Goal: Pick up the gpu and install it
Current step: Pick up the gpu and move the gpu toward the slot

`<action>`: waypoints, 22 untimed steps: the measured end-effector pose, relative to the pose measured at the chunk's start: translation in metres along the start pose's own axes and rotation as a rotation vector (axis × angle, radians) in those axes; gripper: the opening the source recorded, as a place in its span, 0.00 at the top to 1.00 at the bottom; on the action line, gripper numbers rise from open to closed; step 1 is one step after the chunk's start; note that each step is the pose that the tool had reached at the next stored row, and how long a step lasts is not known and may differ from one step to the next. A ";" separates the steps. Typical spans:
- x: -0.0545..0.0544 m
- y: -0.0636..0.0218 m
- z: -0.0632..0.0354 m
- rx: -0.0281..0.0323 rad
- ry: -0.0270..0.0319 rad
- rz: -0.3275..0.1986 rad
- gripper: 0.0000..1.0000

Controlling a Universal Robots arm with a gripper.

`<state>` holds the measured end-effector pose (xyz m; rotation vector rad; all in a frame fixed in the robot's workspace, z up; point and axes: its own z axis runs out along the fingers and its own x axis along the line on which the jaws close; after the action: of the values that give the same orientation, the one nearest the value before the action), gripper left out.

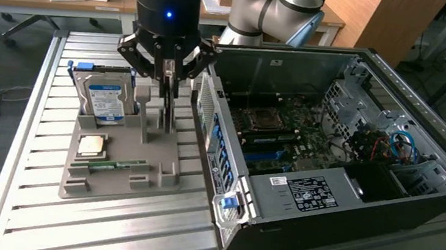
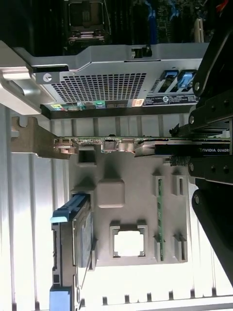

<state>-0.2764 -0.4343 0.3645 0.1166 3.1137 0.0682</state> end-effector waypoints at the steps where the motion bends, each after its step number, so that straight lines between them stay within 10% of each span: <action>1: 0.000 0.0001 -0.0019 0.0000 0.0000 0.000 0.74; 22: -0.001 0.0021 -0.0469 0.0000 0.0000 0.000 0.74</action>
<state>-0.2764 -0.4343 0.4115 0.1167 3.1137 0.0682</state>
